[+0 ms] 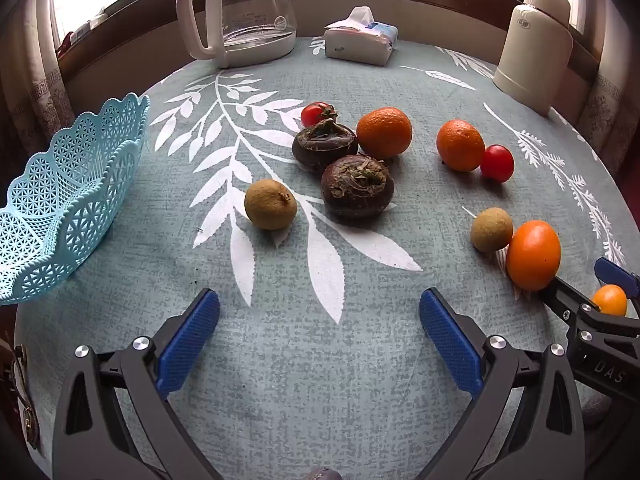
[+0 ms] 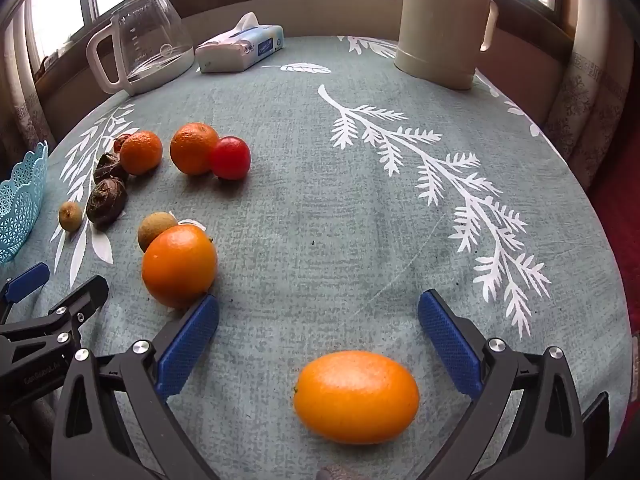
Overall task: Organize fruits
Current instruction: 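Move the right gripper toward the large oval orange on the cloth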
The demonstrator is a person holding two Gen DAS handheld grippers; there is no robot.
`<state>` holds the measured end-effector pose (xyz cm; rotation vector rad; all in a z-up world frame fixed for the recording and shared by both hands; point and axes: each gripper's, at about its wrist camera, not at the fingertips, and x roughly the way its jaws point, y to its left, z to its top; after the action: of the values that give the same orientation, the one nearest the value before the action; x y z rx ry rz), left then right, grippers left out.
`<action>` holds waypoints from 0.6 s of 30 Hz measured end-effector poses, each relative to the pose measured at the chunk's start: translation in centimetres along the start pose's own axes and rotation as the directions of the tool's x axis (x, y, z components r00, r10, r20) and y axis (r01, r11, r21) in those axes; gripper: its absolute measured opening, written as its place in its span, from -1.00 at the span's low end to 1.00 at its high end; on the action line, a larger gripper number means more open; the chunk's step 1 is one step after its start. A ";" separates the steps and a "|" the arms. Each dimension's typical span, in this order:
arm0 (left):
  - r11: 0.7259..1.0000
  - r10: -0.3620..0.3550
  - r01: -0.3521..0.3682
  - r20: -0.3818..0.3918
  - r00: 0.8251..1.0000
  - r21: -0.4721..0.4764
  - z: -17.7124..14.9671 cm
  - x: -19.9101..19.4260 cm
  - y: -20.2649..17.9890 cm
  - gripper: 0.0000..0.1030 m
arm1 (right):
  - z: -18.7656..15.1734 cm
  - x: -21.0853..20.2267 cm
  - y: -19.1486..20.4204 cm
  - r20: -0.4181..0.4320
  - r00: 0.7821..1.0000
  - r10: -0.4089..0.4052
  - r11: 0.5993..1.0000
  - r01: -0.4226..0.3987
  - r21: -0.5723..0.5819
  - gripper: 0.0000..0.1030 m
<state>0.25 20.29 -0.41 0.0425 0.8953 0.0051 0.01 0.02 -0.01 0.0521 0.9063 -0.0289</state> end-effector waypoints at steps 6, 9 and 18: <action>1.000 0.000 0.000 0.000 1.000 0.000 0.0 0.0 0.0 0.96 | -0.5 -0.1 0.1 0.002 1.000 0.005 1.000 -0.005 0.001 0.91; 1.000 -0.001 0.001 0.000 1.000 -0.001 0.0 0.0 0.0 0.96 | -0.7 -0.2 0.0 0.002 1.000 0.004 1.000 -0.004 0.003 0.91; 1.000 -0.001 0.001 0.000 1.000 -0.001 0.0 0.0 0.0 0.96 | -0.8 0.2 0.3 -0.001 1.000 0.005 1.000 -0.005 -0.008 0.91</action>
<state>0.26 20.32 -0.41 0.0408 0.8953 0.0043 -0.45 0.38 -0.68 0.0472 0.9069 -0.0204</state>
